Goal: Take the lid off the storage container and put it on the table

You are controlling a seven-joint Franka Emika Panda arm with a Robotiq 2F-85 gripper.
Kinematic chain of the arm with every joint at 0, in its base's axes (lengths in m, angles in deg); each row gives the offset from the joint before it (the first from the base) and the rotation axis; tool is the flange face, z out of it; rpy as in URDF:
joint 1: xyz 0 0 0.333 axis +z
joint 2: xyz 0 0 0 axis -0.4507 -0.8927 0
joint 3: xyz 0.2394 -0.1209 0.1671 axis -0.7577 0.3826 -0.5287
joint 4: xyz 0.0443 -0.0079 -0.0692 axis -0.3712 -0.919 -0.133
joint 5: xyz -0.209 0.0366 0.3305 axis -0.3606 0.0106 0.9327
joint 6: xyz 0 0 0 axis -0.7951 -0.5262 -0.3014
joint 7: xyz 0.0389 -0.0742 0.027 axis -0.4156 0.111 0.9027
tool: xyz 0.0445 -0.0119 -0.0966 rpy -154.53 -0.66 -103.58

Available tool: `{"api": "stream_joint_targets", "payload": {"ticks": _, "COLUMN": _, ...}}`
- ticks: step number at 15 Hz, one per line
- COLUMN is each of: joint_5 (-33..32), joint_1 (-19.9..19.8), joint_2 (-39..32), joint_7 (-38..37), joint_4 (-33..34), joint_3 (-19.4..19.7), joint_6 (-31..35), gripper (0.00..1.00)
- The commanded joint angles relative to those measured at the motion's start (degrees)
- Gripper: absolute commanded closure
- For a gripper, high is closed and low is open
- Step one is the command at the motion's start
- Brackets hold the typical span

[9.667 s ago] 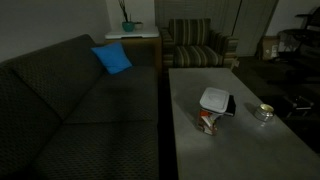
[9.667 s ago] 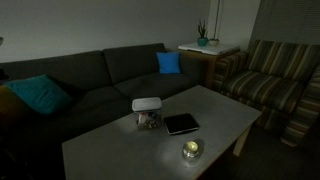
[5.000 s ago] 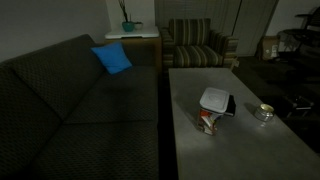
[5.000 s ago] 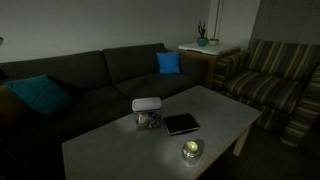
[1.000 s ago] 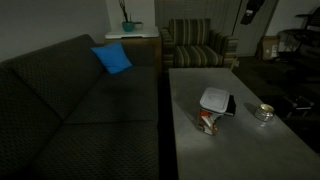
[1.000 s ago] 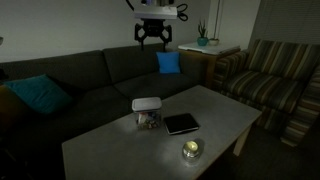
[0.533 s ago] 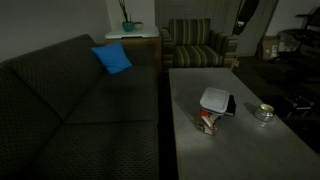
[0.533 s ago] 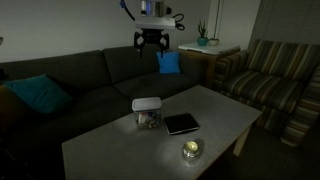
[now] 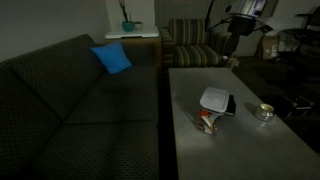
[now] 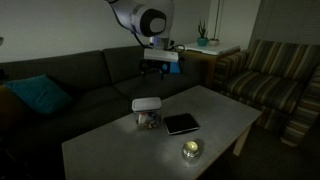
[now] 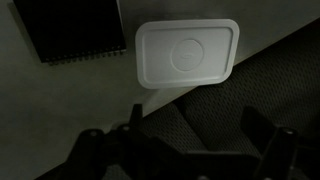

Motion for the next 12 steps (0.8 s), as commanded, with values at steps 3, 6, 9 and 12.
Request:
{"api": "stream_joint_targets", "payload": {"ticks": 3, "joint_5": -2.7, "joint_1": 1.2, "joint_2": -10.4, "joint_7": 3.7, "joint_4": 13.6, "joint_3": -2.5, "joint_6": -11.8, "gripper": 0.0}}
{"api": "stream_joint_targets", "payload": {"ticks": 6, "joint_5": -2.3, "joint_1": 1.6, "joint_2": -10.2, "joint_7": 2.9, "joint_4": 12.3, "joint_3": -2.5, "joint_6": -11.9, "gripper": 0.0}}
{"api": "stream_joint_targets", "payload": {"ticks": 9, "joint_5": -2.4, "joint_1": 2.0, "joint_2": -11.1, "joint_7": 2.8, "joint_4": 13.2, "joint_3": -2.5, "joint_6": -12.3, "gripper": 0.0}}
{"api": "stream_joint_targets", "payload": {"ticks": 12, "joint_5": -4.6, "joint_1": 4.9, "joint_2": -9.3, "joint_7": -3.9, "joint_4": 12.9, "joint_3": 1.0, "joint_6": -12.8, "gripper": 0.0}}
